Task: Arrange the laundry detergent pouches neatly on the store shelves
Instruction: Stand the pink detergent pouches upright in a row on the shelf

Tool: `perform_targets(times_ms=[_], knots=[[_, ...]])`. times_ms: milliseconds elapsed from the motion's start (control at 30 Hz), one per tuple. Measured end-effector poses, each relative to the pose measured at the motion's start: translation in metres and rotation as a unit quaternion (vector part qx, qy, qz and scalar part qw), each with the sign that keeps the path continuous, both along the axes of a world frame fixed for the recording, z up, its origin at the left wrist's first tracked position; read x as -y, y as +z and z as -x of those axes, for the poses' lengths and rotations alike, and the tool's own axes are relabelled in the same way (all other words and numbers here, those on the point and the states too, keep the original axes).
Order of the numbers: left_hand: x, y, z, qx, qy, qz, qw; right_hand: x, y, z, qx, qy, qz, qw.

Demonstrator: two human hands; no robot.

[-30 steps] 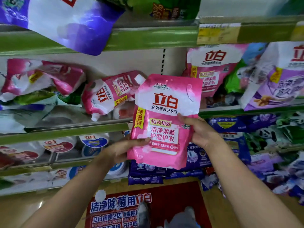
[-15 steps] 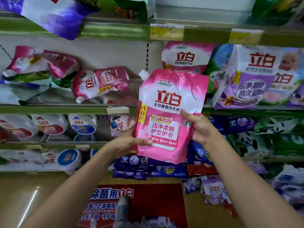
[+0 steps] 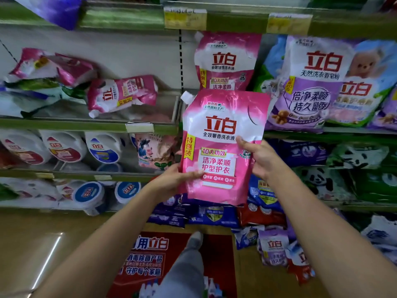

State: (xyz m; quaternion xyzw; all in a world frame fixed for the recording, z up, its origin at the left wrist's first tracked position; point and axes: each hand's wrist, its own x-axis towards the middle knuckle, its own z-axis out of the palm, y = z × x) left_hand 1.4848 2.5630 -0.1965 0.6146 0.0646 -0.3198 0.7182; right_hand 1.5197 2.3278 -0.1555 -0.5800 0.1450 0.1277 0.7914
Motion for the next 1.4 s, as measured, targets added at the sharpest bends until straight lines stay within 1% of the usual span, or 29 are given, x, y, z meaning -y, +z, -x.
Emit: perform_targets(times_ms=[100, 200, 333, 433, 467, 533, 667, 833, 900, 1000, 1100, 1233, 1333, 1400], knots=[[0.005, -0.002, -0.031, 0.026, 0.003, -0.011, 1.000, 0.007, 0.002, -0.030, 0.017, 0.001, 0.006, 1.000], [0.012, 0.002, -0.070, 0.081, 0.027, -0.019, 0.996, 0.012, 0.009, -0.072, 0.045, 0.002, 0.006, 0.999], [0.019, 0.011, -0.125, 0.143, 0.021, -0.010, 0.990, 0.016, 0.021, -0.129, 0.111, 0.015, 0.024, 0.993], [0.019, 0.013, -0.163, 0.185, -0.003, 0.034, 0.982, 0.018, 0.031, -0.167, 0.150, 0.031, 0.026, 0.988], [0.019, 0.016, -0.172, 0.192, -0.005, 0.036, 0.981, 0.017, 0.034, -0.177, 0.160, 0.035, 0.031, 0.986], [0.021, 0.023, -0.188, 0.205, -0.004, 0.012, 0.979, 0.016, 0.039, -0.194, 0.178, 0.043, 0.038, 0.982], [0.028, 0.028, -0.217, 0.211, 0.041, -0.032, 0.976, 0.017, 0.037, -0.221, 0.200, 0.031, 0.034, 0.979], [0.039, 0.012, -0.241, 0.255, 0.081, -0.083, 0.960, 0.023, 0.010, -0.242, 0.227, -0.001, 0.019, 0.974], [0.043, -0.002, -0.242, 0.283, 0.109, -0.074, 0.950, 0.027, 0.000, -0.244, 0.240, 0.000, 0.019, 0.971], [0.048, -0.013, -0.240, 0.328, 0.128, -0.058, 0.934, 0.029, -0.001, -0.242, 0.259, 0.039, 0.018, 0.965], [0.053, -0.009, -0.241, 0.322, 0.147, -0.071, 0.932, 0.029, 0.006, -0.243, 0.256, 0.019, 0.030, 0.966], [0.048, -0.016, -0.246, 0.343, 0.114, -0.069, 0.930, 0.037, 0.003, -0.241, 0.267, 0.046, 0.048, 0.961], [0.033, -0.019, -0.244, 0.326, 0.037, -0.096, 0.940, 0.040, 0.000, -0.232, 0.256, 0.065, 0.031, 0.964], [0.028, -0.019, -0.243, 0.315, -0.008, -0.134, 0.939, 0.039, 0.001, -0.227, 0.251, 0.061, 0.016, 0.966]])
